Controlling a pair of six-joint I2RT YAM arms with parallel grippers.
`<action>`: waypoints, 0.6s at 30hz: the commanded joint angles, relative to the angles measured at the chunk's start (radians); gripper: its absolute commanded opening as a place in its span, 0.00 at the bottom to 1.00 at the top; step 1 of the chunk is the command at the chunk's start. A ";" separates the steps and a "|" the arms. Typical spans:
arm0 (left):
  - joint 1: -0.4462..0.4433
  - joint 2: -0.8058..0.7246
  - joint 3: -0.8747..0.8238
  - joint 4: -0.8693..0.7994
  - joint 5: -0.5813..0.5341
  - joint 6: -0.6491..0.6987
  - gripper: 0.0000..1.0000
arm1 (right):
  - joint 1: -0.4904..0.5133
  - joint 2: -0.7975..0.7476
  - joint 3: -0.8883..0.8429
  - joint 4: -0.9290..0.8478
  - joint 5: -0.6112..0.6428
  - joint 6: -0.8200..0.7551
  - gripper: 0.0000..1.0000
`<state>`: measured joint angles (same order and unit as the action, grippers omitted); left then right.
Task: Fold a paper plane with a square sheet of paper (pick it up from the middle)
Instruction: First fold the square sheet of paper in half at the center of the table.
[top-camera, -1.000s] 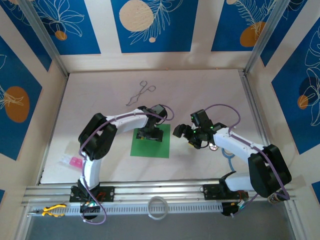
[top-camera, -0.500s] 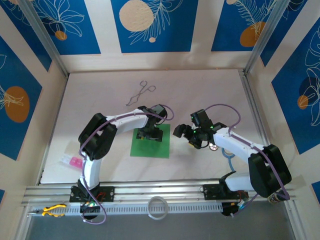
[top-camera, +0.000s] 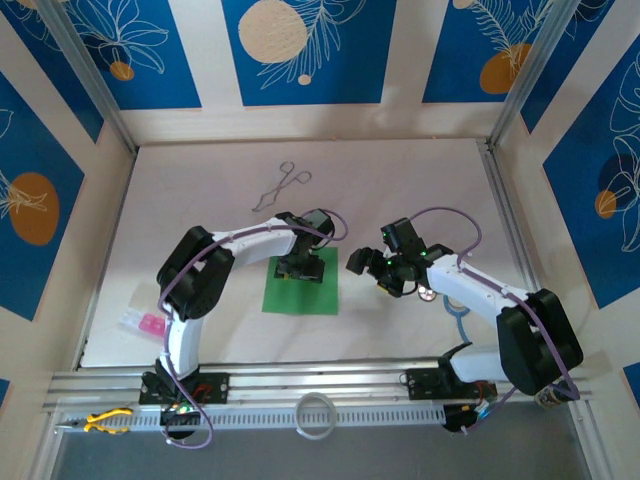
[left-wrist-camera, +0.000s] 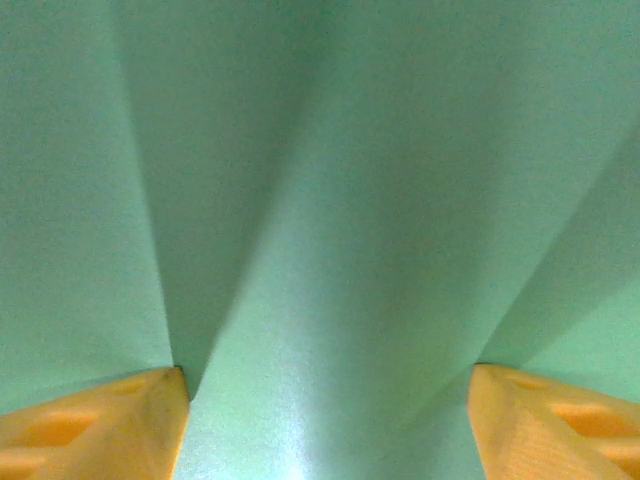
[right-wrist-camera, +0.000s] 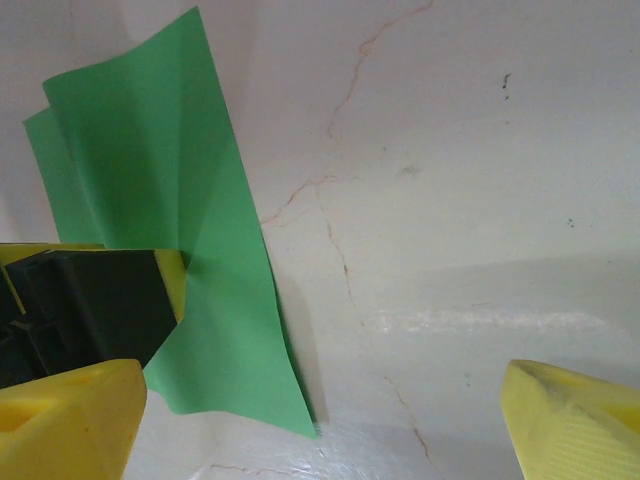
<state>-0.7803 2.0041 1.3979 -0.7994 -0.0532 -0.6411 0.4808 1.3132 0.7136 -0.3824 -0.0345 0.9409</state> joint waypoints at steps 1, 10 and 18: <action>-0.006 0.013 -0.014 0.016 0.022 0.000 0.67 | 0.005 -0.009 0.018 -0.022 0.006 0.002 0.92; -0.008 -0.103 -0.093 0.143 0.008 0.013 0.47 | 0.008 -0.022 0.012 -0.015 0.012 0.005 0.92; -0.008 -0.156 -0.091 0.150 -0.002 0.017 0.46 | 0.005 -0.059 -0.001 -0.024 0.039 0.013 0.92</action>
<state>-0.7822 1.8942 1.3094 -0.6621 -0.0536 -0.6334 0.4808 1.2869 0.7132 -0.3840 -0.0196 0.9447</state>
